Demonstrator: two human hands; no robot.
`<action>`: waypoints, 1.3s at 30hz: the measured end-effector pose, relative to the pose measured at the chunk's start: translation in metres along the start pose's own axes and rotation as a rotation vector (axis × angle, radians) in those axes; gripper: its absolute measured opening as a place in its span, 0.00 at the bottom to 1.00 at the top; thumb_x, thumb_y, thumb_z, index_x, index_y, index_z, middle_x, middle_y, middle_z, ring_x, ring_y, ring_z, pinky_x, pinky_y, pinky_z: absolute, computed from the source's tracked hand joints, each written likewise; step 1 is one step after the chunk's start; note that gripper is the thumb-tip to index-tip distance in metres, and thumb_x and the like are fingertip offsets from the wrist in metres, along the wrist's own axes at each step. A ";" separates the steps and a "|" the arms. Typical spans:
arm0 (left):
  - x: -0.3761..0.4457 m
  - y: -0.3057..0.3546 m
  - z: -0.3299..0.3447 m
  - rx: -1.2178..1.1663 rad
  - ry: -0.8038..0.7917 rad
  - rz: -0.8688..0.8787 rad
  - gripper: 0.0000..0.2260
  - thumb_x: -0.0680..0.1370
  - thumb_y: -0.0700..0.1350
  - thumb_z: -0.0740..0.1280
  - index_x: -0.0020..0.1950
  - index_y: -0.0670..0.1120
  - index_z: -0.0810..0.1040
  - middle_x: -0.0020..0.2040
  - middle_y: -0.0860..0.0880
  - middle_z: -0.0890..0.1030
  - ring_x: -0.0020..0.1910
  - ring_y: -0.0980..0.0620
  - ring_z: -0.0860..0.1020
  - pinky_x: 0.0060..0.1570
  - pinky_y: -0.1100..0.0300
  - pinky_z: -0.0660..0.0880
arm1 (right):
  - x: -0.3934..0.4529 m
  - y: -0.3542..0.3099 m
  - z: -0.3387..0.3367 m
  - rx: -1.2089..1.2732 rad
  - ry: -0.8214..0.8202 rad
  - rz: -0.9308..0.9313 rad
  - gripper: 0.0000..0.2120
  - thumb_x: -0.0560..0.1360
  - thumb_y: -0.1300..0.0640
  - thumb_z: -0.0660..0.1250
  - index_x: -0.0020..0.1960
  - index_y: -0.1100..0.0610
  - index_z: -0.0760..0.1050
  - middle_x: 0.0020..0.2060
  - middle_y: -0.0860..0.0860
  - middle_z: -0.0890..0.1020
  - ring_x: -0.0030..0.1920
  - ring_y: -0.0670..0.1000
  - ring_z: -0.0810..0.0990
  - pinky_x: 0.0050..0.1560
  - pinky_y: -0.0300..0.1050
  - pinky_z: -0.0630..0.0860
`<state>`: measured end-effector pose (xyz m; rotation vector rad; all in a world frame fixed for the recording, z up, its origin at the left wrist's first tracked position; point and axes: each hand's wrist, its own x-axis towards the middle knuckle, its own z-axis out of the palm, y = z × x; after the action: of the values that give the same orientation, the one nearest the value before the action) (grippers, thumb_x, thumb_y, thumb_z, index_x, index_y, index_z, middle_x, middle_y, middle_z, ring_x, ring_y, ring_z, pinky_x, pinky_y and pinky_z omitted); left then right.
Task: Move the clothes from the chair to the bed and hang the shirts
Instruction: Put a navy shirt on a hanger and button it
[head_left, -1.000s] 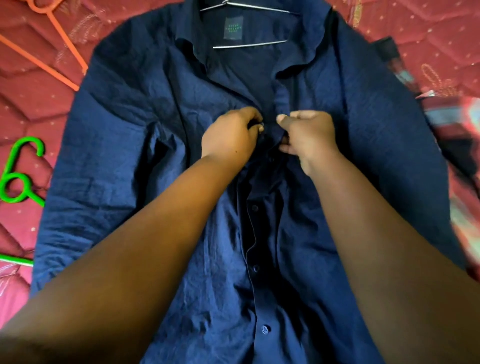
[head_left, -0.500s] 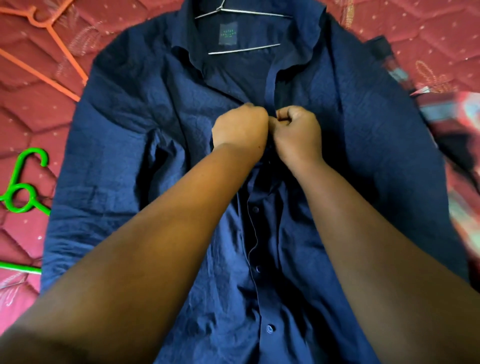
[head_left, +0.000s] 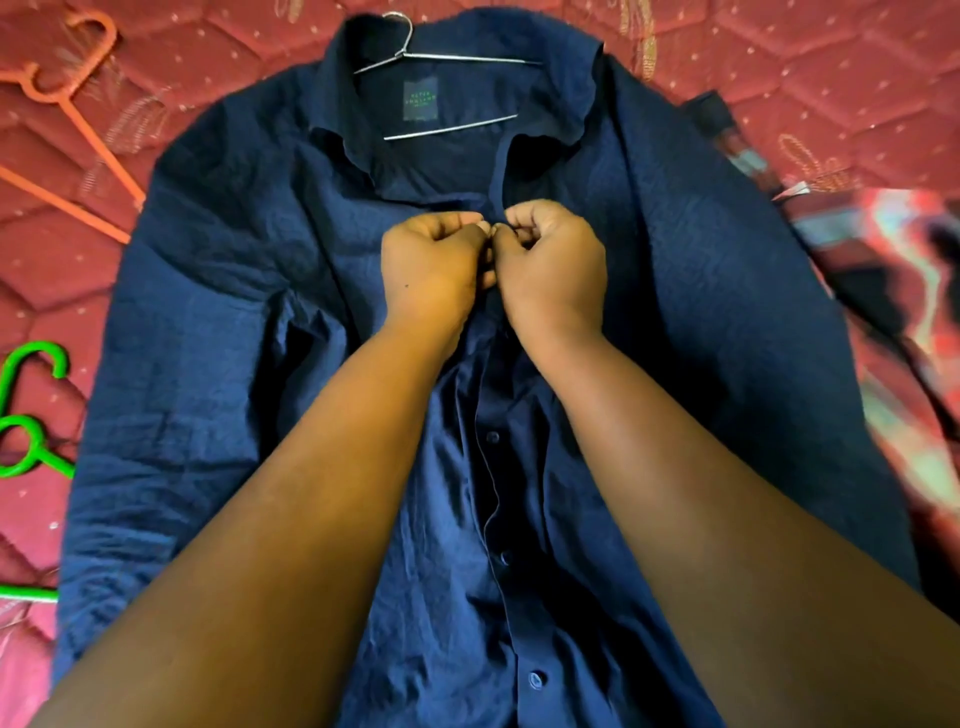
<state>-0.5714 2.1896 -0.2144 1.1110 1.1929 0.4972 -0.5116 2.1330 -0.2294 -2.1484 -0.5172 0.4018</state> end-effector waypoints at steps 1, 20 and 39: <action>-0.001 0.000 -0.001 -0.008 -0.006 0.008 0.08 0.77 0.33 0.66 0.41 0.42 0.79 0.33 0.46 0.80 0.27 0.57 0.78 0.30 0.66 0.76 | 0.000 -0.001 -0.001 -0.010 -0.016 -0.007 0.09 0.76 0.57 0.67 0.54 0.55 0.82 0.47 0.51 0.84 0.47 0.51 0.81 0.45 0.43 0.75; 0.023 -0.014 -0.008 0.009 -0.036 -0.281 0.03 0.76 0.41 0.71 0.42 0.47 0.79 0.36 0.50 0.80 0.34 0.57 0.77 0.33 0.63 0.77 | 0.017 0.019 -0.012 0.555 -0.454 0.503 0.02 0.76 0.57 0.70 0.44 0.54 0.79 0.38 0.49 0.83 0.34 0.46 0.82 0.35 0.37 0.77; 0.024 -0.014 0.018 0.091 0.183 -0.302 0.10 0.76 0.44 0.71 0.53 0.39 0.79 0.35 0.49 0.76 0.39 0.49 0.77 0.43 0.55 0.77 | -0.001 0.030 0.023 0.214 -0.091 0.228 0.08 0.72 0.50 0.69 0.37 0.52 0.82 0.30 0.48 0.82 0.32 0.52 0.81 0.36 0.50 0.80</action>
<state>-0.5498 2.1952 -0.2387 0.9541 1.5268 0.3184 -0.5161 2.1324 -0.2671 -1.9934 -0.2650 0.6538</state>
